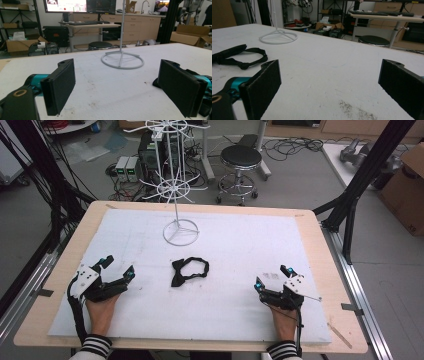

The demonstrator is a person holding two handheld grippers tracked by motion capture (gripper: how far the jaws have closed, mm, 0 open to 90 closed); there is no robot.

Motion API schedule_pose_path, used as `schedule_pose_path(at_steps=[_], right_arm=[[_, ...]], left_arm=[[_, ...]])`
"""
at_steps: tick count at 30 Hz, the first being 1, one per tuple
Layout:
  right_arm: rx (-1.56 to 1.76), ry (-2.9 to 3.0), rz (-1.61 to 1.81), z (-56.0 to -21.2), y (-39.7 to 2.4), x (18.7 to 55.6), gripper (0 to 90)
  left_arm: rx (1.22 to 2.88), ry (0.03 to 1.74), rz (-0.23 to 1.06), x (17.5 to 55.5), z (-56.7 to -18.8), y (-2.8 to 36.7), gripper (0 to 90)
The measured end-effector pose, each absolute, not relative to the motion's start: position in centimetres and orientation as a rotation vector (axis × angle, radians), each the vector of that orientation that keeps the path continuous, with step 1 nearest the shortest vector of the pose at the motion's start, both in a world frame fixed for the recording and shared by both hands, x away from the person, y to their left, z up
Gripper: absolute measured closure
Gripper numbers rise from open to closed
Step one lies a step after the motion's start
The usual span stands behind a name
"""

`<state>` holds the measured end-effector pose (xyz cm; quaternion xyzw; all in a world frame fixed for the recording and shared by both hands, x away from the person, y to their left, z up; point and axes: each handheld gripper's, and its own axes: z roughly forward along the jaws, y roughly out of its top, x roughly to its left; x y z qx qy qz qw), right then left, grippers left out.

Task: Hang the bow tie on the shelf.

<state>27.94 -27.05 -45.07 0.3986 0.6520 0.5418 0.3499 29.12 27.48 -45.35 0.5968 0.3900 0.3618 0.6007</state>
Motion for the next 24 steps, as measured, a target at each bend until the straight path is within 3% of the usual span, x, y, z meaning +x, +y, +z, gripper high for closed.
schedule_pose_path(at_steps=[24], right_arm=[[1.063, 1.650, 1.439, -45.13, -27.46, 27.84, 3.4]], left_arm=[[1.373, 0.886, 0.856, 28.88, -45.41, 27.47, 15.6]])
